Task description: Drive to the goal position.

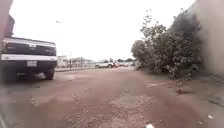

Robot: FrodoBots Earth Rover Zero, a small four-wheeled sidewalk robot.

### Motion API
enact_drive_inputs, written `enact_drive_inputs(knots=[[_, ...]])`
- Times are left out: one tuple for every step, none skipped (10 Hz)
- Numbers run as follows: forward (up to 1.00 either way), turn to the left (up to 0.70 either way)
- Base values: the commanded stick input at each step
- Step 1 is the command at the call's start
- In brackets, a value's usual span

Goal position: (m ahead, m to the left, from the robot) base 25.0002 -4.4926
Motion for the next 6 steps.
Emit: enact_drive_inputs(knots=[[0.7,0.0],[0.7,0.0],[0.7,0.0],[0.7,0.0],[0.7,0.0],[0.7,0.0]])
